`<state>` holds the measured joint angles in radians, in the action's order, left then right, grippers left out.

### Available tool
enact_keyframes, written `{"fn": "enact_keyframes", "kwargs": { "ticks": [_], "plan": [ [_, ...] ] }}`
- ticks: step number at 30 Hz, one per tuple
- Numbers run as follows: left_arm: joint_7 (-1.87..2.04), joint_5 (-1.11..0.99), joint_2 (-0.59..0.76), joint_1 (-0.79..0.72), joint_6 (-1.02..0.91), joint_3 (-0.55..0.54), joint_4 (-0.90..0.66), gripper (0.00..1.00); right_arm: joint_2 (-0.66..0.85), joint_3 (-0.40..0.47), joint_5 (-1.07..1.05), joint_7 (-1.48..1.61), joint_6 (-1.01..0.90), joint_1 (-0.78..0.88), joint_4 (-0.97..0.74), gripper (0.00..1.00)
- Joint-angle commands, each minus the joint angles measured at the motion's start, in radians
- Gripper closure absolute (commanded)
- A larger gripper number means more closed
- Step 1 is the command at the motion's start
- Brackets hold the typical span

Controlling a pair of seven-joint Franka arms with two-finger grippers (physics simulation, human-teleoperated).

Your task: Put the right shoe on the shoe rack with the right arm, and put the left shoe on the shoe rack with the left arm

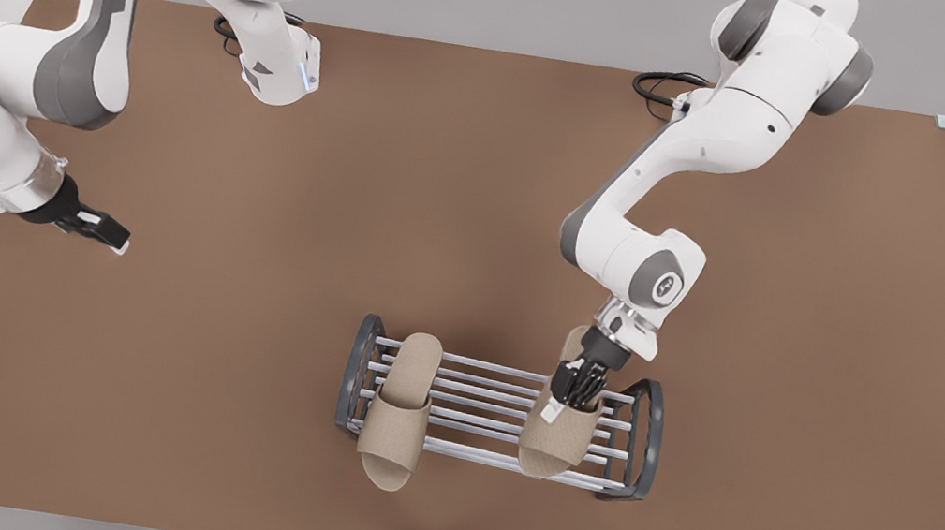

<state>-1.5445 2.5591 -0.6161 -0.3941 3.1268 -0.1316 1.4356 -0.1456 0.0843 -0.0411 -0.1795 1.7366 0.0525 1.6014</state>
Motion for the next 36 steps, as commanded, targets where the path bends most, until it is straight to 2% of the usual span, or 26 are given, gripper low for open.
{"fn": "enact_keyframes", "kwargs": {
  "ticks": [1,2,10,15,17,18,19,20,21,25,26,27,28,29,30,31,32,33,34,36],
  "plan": [
    [0.015,-0.005,-0.014,0.000,-0.016,0.003,-0.012,0.11,-0.002,-0.001,-0.003,0.311,-0.124,0.013,-0.005,0.00],
    [0.015,-0.005,-0.028,0.000,-0.016,0.003,-0.029,0.00,-0.002,-0.001,-0.003,0.311,-0.130,0.013,-0.014,0.00],
    [-0.025,-0.031,-0.019,0.000,0.018,0.015,-0.014,0.00,-0.029,-0.001,-0.006,0.311,-0.158,0.015,-0.081,0.00],
    [-0.028,-0.030,0.108,-0.011,0.024,0.010,0.152,0.00,-0.028,0.000,-0.006,0.308,-0.166,0.012,-0.092,0.00],
    [-0.022,-0.025,0.193,-0.020,0.022,0.007,0.258,0.00,-0.029,-0.001,-0.006,0.307,-0.161,0.013,-0.092,0.00],
    [-0.022,-0.025,0.272,-0.020,0.022,0.007,0.365,0.00,-0.029,0.000,-0.005,0.307,-0.163,0.013,-0.098,0.00],
    [-0.020,-0.025,0.386,-0.019,0.024,0.006,0.482,0.00,-0.032,0.000,-0.005,0.308,-0.161,0.015,-0.098,0.00],
    [-0.039,-0.030,0.502,-0.019,0.134,0.001,0.563,0.00,-0.032,0.000,-0.005,0.308,-0.160,0.013,-0.098,0.00],
    [-0.080,-0.030,0.593,-0.017,0.162,-0.005,0.640,0.00,-0.032,0.000,-0.005,0.308,-0.161,0.013,-0.100,0.00],
    [-0.156,-0.034,0.975,-0.017,0.157,0.026,0.973,0.00,-0.032,0.000,-0.005,0.308,-0.163,0.013,-0.104,0.00],
    [-0.259,-0.034,0.986,-0.017,0.159,0.055,0.986,0.00,-0.032,0.000,-0.005,0.308,-0.163,0.013,-0.104,0.00],
    [-0.530,-0.036,0.986,-0.017,0.148,0.191,1.002,0.00,-0.032,0.000,-0.005,0.307,-0.161,0.013,-0.104,0.00],
    [-0.716,-0.059,0.977,-0.037,0.038,0.360,1.035,0.00,-0.032,-0.001,-0.005,0.307,-0.161,0.013,-0.104,0.00],
    [-0.735,-0.269,0.945,-0.037,-0.123,0.498,1.085,0.00,-0.032,0.000,-0.014,0.307,-0.161,0.012,-0.104,0.00],
    [-0.625,-0.622,0.860,-0.039,-0.343,0.682,1.077,0.00,-0.034,0.000,-0.014,0.307,-0.161,0.012,-0.104,0.00],
    [-0.320,-0.997,0.711,-0.040,-0.657,0.860,0.961,0.00,-0.032,0.000,-0.014,0.307,-0.161,0.012,-0.104,0.00],
    [-0.081,-1.254,0.623,-0.040,-0.810,0.932,0.803,0.00,-0.032,0.000,-0.014,0.307,-0.161,0.012,-0.104,0.00],
    [0.315,-1.589,0.575,-0.040,-1.002,0.948,0.594,0.00,-0.034,0.000,-0.014,0.307,-0.161,0.012,-0.104,0.00],
    [0.592,-1.795,0.543,-0.040,-1.134,0.937,0.433,0.00,-0.032,0.000,-0.014,0.307,-0.161,0.012,-0.104,0.00],
    [0.797,-1.922,0.405,-0.040,-1.427,0.937,0.145,0.00,-0.032,0.000,-0.013,0.307,-0.161,0.012,-0.104,0.00]
  ]
}}
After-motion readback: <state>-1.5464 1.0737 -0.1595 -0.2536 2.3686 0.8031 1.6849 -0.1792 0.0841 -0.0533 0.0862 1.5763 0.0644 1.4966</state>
